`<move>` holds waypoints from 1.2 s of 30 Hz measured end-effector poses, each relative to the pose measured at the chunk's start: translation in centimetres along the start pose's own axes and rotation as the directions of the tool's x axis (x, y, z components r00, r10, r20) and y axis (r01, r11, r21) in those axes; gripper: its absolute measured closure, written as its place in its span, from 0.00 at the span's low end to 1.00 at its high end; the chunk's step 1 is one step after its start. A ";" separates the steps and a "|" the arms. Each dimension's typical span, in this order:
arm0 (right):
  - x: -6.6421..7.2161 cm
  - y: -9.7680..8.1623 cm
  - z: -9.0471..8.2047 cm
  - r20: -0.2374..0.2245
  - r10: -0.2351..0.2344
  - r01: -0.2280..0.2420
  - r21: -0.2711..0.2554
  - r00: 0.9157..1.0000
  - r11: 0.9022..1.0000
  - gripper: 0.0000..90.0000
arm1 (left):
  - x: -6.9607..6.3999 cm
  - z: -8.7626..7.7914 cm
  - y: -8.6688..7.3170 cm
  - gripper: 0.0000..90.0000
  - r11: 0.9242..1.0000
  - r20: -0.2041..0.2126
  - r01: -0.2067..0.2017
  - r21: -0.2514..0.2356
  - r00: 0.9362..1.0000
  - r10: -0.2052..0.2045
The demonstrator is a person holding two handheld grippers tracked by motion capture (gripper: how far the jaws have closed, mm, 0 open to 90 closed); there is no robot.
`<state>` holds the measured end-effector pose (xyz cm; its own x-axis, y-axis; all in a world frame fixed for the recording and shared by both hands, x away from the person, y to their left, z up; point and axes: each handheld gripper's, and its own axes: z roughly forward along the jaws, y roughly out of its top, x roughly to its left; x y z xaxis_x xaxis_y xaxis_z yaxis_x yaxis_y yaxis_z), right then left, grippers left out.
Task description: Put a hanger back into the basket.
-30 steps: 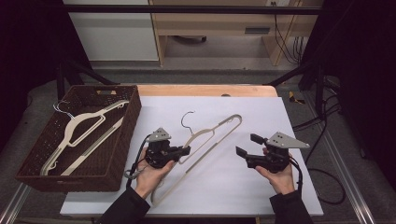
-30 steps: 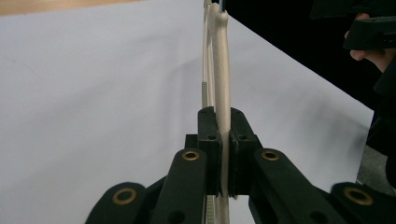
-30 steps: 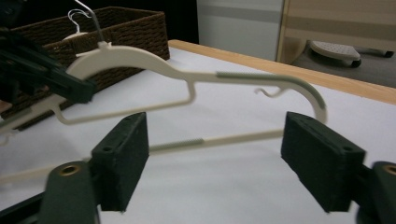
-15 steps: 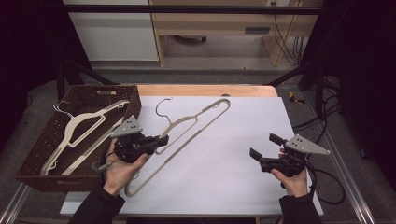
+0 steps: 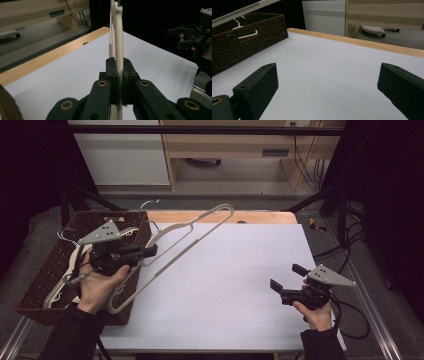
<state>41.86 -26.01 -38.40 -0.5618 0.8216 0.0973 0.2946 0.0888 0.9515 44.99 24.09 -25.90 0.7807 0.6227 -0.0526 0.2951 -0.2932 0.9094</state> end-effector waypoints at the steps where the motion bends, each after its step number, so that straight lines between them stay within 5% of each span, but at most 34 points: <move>1: 0.0 0.0 0.0 0.001 -0.001 0.001 -0.002 1.000 1.000 0.04 | 0.3 -0.4 0.2 0.96 1.000 -0.004 -0.003 -0.001 1.000 0.003; 19: 0.3 0.0 0.3 0.010 -0.006 0.006 0.008 1.000 1.000 0.03 | 7.2 -6.4 0.8 0.96 1.000 -0.090 0.008 0.000 0.996 -0.008; 24: 0.3 0.0 0.3 0.012 -0.006 0.006 0.007 1.000 1.000 0.03 | 9.9 -7.4 -0.6 0.96 0.999 -0.116 0.027 0.031 0.993 -0.024; 36: 0.4 0.0 0.5 0.008 -0.008 0.008 0.016 1.000 1.000 0.03 | 13.6 -8.9 -3.5 0.96 0.996 -0.188 0.059 0.070 0.981 -0.045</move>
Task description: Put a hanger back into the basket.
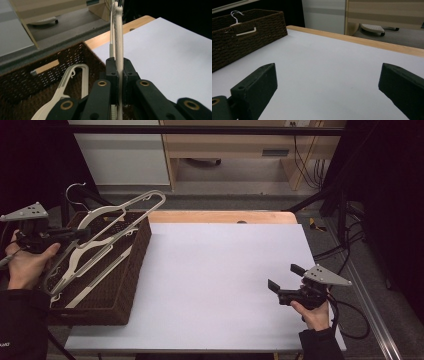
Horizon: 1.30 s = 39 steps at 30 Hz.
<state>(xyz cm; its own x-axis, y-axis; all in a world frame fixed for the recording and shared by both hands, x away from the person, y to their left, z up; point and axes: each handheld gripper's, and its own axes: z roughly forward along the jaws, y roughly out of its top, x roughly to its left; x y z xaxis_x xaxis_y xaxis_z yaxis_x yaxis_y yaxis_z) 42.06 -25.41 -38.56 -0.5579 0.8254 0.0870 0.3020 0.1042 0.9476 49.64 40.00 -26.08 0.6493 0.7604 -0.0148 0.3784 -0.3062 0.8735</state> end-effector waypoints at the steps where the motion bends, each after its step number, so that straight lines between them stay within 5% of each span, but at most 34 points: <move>1: 0.0 0.0 0.0 0.000 0.000 0.000 -0.001 1.000 1.000 0.03 | 0.3 0.0 -0.3 0.96 1.000 -0.004 0.004 0.004 1.000 -0.004; 19: 0.0 -0.2 0.2 -0.002 0.005 -0.005 0.011 1.000 1.000 0.03 | 3.8 0.1 -4.6 0.96 0.995 -0.069 0.069 0.068 0.996 -0.064; 29: 0.0 -0.2 0.3 -0.003 0.002 -0.002 0.016 1.000 1.000 0.03 | 3.8 -0.2 -6.2 0.96 0.992 -0.102 0.072 0.100 0.993 -0.061; 39: 0.1 -0.2 0.5 -0.002 0.005 -0.005 0.021 1.000 1.000 0.03 | 2.9 2.4 -8.0 0.95 0.982 -0.100 0.118 0.145 0.990 -0.104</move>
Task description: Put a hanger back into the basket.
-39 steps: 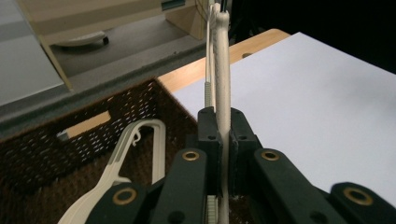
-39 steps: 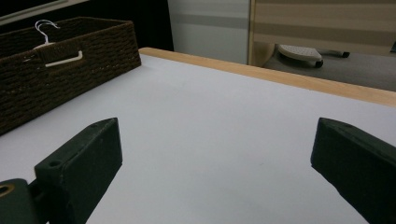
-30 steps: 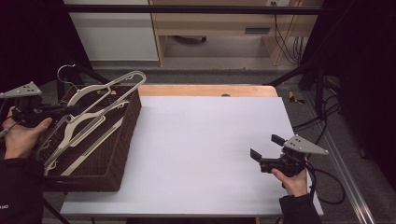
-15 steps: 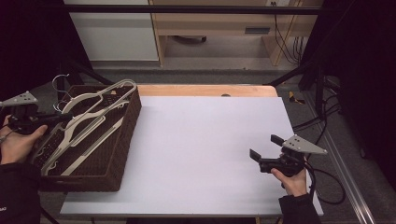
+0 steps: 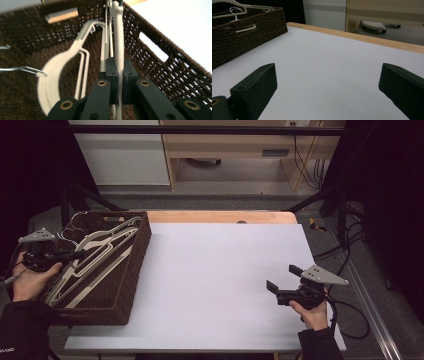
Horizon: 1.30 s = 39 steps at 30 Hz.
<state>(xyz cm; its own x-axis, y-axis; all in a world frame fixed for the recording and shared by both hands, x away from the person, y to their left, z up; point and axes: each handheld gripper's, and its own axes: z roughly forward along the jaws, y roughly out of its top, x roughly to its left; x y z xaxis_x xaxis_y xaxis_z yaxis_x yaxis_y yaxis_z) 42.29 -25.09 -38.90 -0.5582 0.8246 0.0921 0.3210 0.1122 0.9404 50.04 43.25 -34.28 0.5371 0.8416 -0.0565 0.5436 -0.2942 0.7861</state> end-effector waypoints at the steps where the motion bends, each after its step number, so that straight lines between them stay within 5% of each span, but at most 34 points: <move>1: 0.0 0.0 0.0 0.000 -0.001 0.001 0.003 1.000 1.000 0.03 | 0.0 0.5 -0.4 0.95 1.000 0.004 0.010 0.013 1.000 -0.010; 14: 0.1 0.0 0.2 -0.005 -0.003 0.003 0.009 1.000 1.000 0.03 | 0.7 2.3 -2.3 0.93 0.989 -0.007 0.119 0.084 0.993 -0.119; 19: 0.2 -0.1 0.4 -0.006 -0.001 0.001 0.009 1.000 1.000 0.03 | 1.5 2.3 -2.6 0.92 0.979 -0.063 0.175 0.103 0.984 -0.169; 22: 0.2 -0.1 0.4 -0.005 -0.005 0.005 0.009 1.000 1.000 0.03 | 1.5 2.3 -2.5 0.90 0.977 -0.127 0.172 0.127 0.980 -0.156; 30: 0.2 -0.1 0.3 -0.003 0.001 -0.001 0.010 1.000 1.000 0.03 | 1.2 0.8 -2.7 0.62 0.981 -0.231 0.190 0.032 0.957 -0.178; 32: 0.1 -0.1 0.4 -0.003 0.000 0.000 0.012 1.000 1.000 0.03 | 0.5 -0.5 -2.5 0.60 0.979 -0.224 0.195 -0.057 0.953 -0.203; 38: 0.2 -0.1 0.4 -0.003 -0.001 0.001 0.011 1.000 1.000 0.03 | -1.8 -1.9 -1.7 0.47 0.969 -0.162 0.160 -0.191 0.968 -0.192; 39: 0.2 -0.1 0.4 -0.003 -0.001 0.001 0.010 1.000 1.000 0.03 | -3.2 -2.1 -1.4 0.45 0.965 -0.125 0.139 -0.222 0.978 -0.169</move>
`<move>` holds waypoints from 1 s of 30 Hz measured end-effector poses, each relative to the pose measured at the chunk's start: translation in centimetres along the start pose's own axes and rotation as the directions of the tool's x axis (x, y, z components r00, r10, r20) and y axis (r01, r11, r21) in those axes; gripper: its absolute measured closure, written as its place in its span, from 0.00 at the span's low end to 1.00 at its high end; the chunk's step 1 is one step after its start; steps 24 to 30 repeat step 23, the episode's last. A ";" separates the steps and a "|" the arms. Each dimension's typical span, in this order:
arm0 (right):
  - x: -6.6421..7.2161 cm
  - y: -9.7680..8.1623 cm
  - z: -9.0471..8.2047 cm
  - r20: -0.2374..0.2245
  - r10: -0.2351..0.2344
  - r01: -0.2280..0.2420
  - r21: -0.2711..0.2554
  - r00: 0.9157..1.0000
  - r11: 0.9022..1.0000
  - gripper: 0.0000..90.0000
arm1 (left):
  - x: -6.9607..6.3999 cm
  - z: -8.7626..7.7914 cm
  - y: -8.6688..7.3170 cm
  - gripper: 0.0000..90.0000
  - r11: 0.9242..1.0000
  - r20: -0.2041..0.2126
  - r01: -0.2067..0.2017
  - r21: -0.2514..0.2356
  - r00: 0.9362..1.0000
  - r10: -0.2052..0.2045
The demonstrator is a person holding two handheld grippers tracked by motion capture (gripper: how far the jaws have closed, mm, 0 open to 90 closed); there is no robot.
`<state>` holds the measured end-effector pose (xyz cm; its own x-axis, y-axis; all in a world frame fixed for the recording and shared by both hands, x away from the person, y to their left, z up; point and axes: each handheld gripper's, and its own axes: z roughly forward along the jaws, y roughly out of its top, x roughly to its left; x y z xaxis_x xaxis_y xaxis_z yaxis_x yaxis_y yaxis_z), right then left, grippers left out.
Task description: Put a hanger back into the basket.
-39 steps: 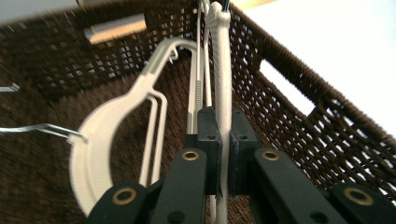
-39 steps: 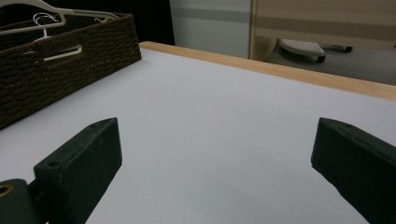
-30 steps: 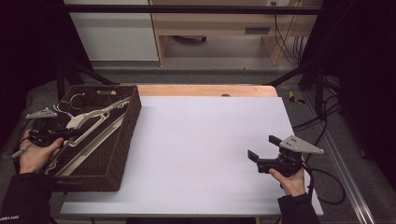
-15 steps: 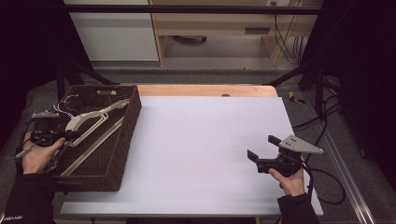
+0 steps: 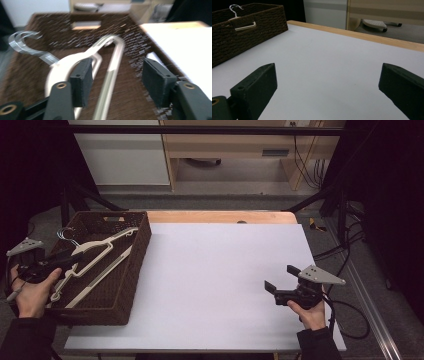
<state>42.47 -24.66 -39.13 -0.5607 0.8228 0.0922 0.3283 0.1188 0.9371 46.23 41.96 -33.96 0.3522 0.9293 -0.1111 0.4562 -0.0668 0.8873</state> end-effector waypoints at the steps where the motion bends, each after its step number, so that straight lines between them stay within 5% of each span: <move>1: 0.0 0.0 0.0 0.000 0.001 -0.001 0.001 1.000 1.000 0.03 | -0.7 -0.1 0.0 0.42 1.000 0.023 -0.004 -0.021 1.000 0.005; 3: 0.0 0.0 0.0 0.001 0.000 0.000 0.001 1.000 1.000 0.03 | -1.4 -0.1 0.0 0.37 0.999 0.037 -0.013 -0.034 0.999 0.014; 5: 0.0 0.0 0.0 0.001 0.000 0.000 0.000 1.000 1.000 0.03 | -3.4 -0.2 0.1 0.33 0.997 0.099 -0.042 -0.068 0.994 0.049; 10: -0.1 -0.1 -0.2 0.001 0.000 0.001 -0.008 1.000 1.000 0.03 | -6.7 0.1 0.1 0.13 0.990 0.139 -0.064 -0.129 0.987 0.082; 16: -0.1 -0.2 -0.3 0.000 0.002 -0.002 -0.008 1.000 1.000 0.03 | -10.3 1.2 -0.5 0.05 0.986 0.188 -0.099 -0.137 0.974 0.124; 22: -0.3 -0.4 -0.4 0.000 0.003 -0.003 -0.010 1.000 1.000 0.03 | -12.3 2.2 -1.2 0.04 0.984 0.233 -0.115 -0.136 0.962 0.145; 30: -0.3 -0.4 -0.4 0.000 0.003 -0.003 -0.010 1.000 1.000 0.03 | -12.3 2.2 -1.2 0.05 0.984 0.233 -0.115 -0.136 0.962 0.145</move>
